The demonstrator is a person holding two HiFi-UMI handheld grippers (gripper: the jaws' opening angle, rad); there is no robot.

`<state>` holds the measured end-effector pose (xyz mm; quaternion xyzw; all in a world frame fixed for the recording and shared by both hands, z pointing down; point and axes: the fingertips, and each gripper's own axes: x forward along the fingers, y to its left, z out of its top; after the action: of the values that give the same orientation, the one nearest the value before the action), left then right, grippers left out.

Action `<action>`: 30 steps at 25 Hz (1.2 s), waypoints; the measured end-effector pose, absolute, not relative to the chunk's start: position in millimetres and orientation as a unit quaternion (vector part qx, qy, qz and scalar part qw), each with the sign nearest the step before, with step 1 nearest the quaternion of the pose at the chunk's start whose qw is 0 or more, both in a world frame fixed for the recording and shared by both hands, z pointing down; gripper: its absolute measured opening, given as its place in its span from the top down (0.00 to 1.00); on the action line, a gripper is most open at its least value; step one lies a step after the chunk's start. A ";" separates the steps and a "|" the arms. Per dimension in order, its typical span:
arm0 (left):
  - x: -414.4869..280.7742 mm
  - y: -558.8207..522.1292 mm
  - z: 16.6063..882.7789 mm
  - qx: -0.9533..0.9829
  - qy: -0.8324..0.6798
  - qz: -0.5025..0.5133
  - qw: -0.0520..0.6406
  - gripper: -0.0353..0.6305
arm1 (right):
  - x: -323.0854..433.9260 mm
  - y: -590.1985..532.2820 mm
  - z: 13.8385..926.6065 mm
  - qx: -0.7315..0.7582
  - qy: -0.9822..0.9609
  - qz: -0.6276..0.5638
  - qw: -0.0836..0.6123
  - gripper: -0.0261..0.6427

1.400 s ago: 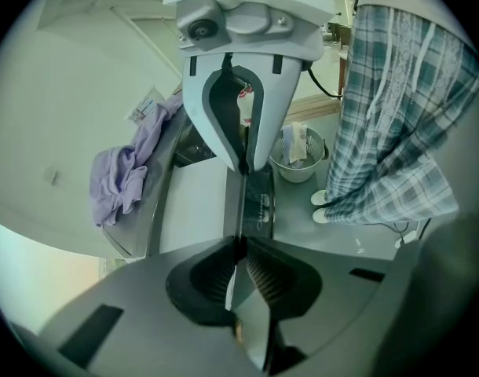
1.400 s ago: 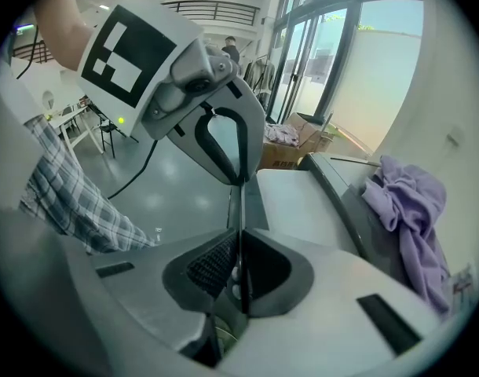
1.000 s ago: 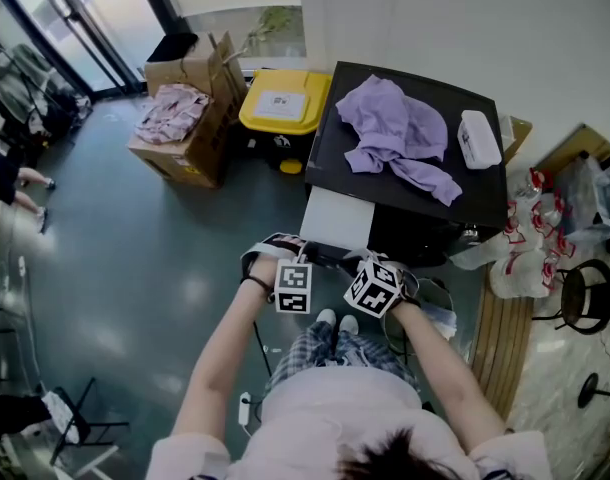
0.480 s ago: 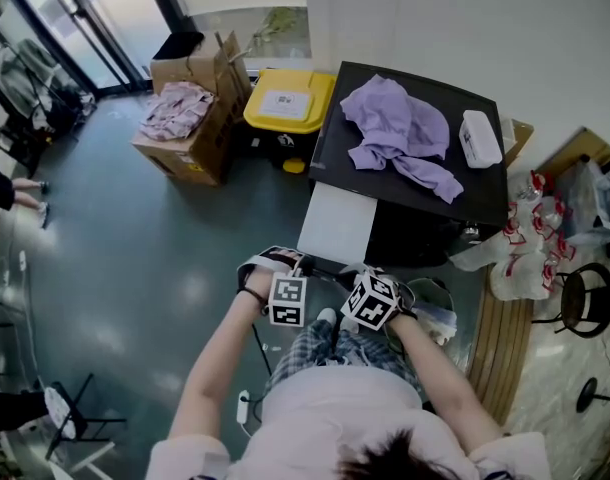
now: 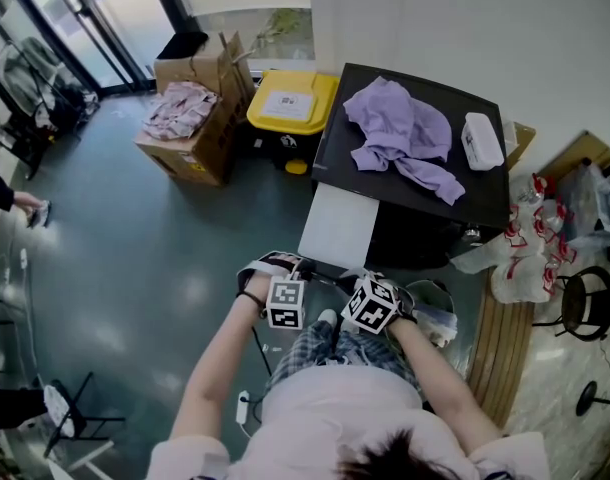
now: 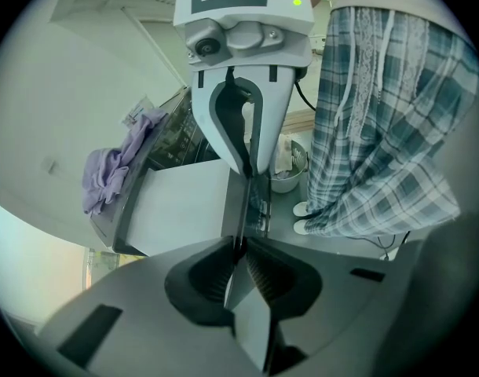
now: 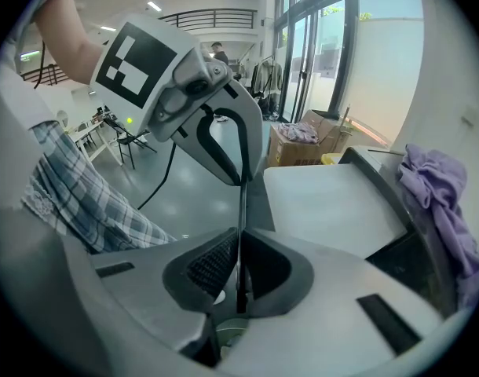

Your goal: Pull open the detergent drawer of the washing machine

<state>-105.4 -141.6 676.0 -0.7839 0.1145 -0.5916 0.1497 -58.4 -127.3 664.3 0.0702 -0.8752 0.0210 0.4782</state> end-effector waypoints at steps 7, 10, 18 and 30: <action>-106.8 -145.2 673.1 -0.802 0.145 -0.567 0.118 0.68 | -59.9 -131.5 657.7 0.088 -0.891 0.047 0.444 0.71; -103.5 -146.4 663.2 -0.822 0.156 -0.540 0.094 0.60 | -61.6 -137.7 646.7 0.103 -0.904 0.076 0.407 0.54; -87.7 -191.0 611.3 -0.878 0.260 -0.401 0.017 0.58 | -40.8 -180.0 604.8 0.191 -0.926 0.115 0.306 0.46; -81.9 -297.2 467.8 -0.879 0.454 -0.140 -0.037 0.65 | 78.0 -280.1 463.8 0.430 -0.895 0.087 0.075 0.61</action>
<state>-81.9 -297.2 467.8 -0.8790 0.4543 -0.1401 -0.0370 78.0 -280.1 463.8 0.4305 -0.8953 0.0868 0.0746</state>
